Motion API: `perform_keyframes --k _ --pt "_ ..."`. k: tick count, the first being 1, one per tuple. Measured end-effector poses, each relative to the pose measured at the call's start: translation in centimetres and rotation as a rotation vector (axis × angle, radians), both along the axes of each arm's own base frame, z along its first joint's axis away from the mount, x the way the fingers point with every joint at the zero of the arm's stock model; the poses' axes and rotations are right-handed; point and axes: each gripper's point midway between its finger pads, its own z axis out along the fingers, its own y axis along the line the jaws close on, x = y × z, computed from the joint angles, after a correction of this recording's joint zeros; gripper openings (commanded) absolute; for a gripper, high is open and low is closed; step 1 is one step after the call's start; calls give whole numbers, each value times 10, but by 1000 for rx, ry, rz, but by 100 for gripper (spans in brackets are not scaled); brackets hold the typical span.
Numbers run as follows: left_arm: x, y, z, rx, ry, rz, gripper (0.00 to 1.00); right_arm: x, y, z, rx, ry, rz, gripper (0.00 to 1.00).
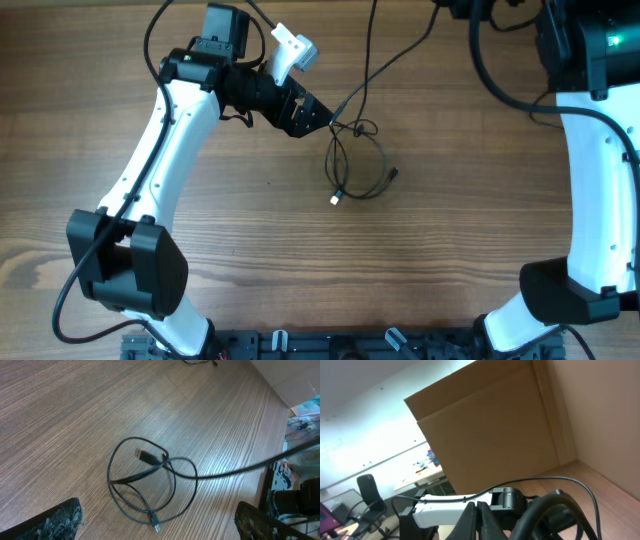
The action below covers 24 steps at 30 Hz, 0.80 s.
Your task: Untangle cables
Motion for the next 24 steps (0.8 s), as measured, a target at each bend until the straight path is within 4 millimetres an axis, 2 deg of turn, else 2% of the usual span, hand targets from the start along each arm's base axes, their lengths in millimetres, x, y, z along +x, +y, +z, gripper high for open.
perform_keyframes --k 5,7,13,19,22,24 --pt "-1 0 -1 4 -6 -10 100 21 -12 -14 -18 79 -103 4" --pt "-1 1 -1 5 -10 -13 100 30 -17 -26 -40 136 -160 5" --pt "4 8 -1 14 -20 5 100 62 -33 -80 -177 272 -394 4" --pt "18 37 -2 18 -23 76 100 90 -71 -158 -447 410 -681 5" --pt "31 63 -1 18 -30 144 100 91 -89 -209 -642 522 -778 4" --pt "34 72 -1 17 -27 169 100 88 -92 -236 -750 572 -800 5"
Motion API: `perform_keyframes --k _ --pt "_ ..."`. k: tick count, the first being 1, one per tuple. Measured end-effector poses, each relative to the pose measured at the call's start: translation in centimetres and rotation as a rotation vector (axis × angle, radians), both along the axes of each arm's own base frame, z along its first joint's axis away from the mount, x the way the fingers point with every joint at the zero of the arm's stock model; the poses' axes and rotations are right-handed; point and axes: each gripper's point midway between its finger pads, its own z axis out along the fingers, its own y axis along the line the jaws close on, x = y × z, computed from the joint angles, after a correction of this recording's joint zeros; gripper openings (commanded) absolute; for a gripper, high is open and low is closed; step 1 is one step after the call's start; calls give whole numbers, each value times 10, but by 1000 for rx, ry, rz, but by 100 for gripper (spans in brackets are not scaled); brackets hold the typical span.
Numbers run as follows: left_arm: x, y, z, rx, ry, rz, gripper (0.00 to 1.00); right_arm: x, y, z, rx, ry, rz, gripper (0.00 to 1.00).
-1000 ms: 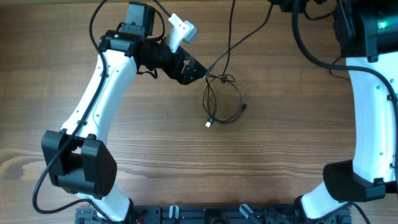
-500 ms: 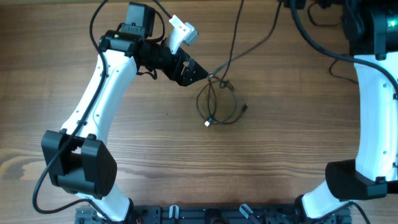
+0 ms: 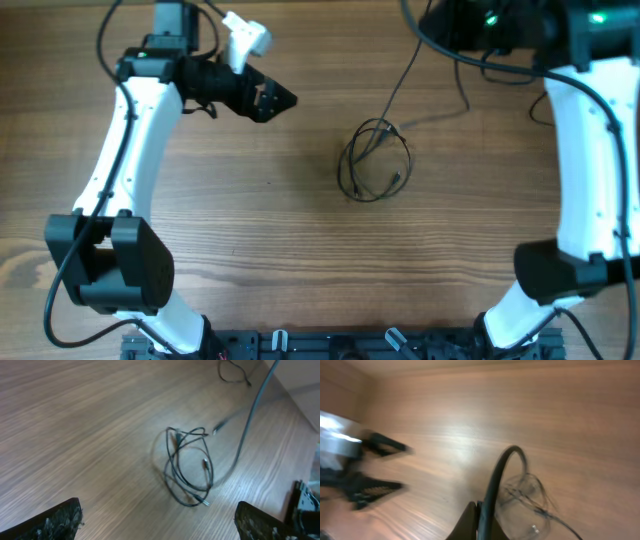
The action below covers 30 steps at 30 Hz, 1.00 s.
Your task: Untangle cables
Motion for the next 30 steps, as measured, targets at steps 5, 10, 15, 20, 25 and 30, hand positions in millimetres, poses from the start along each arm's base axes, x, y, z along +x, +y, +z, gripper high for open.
perform_keyframes --k 5,10,15,20,25,30 --pt "4 13 0 0 0 32 100 3 9 -51 -184 105 -4 5" --pt "4 12 0 0 0 30 100 7 8 -60 -248 109 -45 5" --pt "4 12 0 0 0 30 100 24 -15 -65 -343 78 -177 5" --pt "2 12 -1 0 10 30 100 52 -28 -89 -406 71 -261 5" --pt "-1 12 -2 1 29 30 100 71 -46 -126 -433 133 -327 5" --pt "-1 16 -3 25 27 44 100 78 -71 -166 -464 227 -373 5"
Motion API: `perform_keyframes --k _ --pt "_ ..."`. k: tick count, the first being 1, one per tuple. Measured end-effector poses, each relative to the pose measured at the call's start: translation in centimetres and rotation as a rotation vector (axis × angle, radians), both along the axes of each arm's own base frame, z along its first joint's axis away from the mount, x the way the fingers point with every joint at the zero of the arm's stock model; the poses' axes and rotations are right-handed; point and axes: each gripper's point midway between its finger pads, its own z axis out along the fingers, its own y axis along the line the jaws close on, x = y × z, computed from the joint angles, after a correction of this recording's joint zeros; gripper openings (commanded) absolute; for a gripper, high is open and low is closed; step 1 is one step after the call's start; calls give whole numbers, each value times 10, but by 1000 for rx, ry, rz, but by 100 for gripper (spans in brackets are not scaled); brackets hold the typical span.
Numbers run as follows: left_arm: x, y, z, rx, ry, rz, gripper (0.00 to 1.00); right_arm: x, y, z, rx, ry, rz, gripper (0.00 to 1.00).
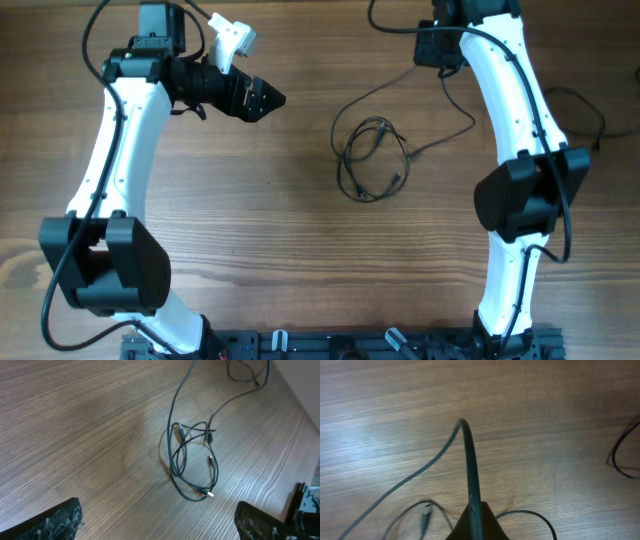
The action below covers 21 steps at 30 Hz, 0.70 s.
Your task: Untangle cables
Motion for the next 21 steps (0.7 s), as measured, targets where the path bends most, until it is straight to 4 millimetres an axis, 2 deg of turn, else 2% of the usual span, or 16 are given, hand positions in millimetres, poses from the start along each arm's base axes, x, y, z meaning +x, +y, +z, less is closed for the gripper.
perform_keyframes --k 1,5,9,11,15,21 --pt "0 1 2 8 -7 4 100 1 -3 -4 -1 8 -8 5" --pt "-6 3 18 21 -45 11 100 3 -6 -7 1 7 -21 19" --pt "-10 8 33 50 -83 37 100 5 -6 -6 1 -1 -21 49" --pt "-11 12 38 67 -96 53 100 5 -6 -6 -1 -1 -19 52" --pt "-12 16 43 87 -107 78 100 5 -5 -6 -3 1 -9 53" --pt "-11 19 44 106 -112 96 100 2 11 -8 69 20 63 55"
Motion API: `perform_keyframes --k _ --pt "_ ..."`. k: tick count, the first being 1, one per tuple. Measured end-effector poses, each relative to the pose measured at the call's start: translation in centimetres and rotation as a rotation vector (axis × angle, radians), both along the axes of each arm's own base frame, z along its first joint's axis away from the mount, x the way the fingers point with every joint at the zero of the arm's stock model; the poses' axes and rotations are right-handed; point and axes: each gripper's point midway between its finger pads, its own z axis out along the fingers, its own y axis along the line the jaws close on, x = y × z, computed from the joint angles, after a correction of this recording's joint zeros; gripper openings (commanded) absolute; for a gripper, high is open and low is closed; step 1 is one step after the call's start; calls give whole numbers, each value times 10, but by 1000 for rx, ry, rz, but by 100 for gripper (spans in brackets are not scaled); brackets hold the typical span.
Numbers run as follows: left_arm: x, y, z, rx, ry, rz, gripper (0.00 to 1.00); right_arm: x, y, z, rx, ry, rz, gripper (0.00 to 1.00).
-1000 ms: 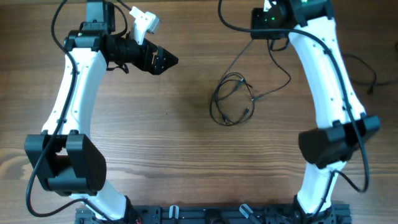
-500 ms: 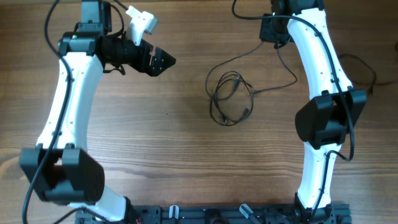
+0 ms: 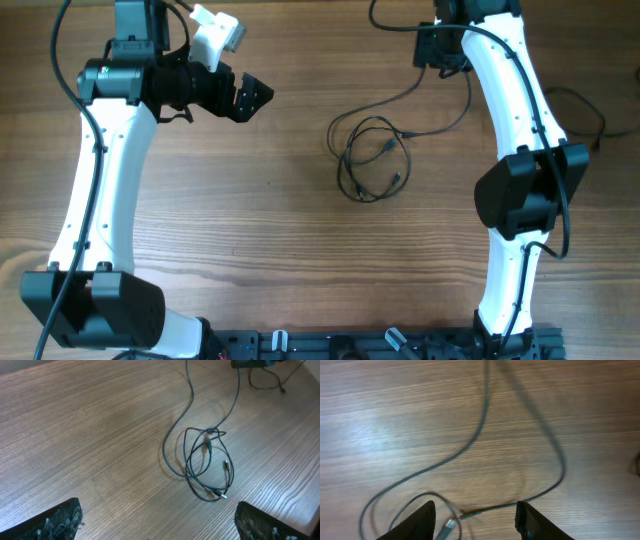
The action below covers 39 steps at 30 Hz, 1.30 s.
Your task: Untangle cables
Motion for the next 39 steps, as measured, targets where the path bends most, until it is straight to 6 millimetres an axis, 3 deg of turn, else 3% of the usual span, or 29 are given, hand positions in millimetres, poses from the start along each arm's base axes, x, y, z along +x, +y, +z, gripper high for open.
perform_keyframes --k 10,19,27,39 --pt "0 0 0 3 0 2 100 -6 35 -5 102 24 -1 56" --pt "0 1 0 3 0 2 100 7 47 -48 82 43 -127 55" --pt "-2 1 -1 3 12 2 100 20 24 -50 0 -14 -213 56" --pt "-3 1 -2 3 15 2 100 37 -52 -45 -75 -59 -303 55"
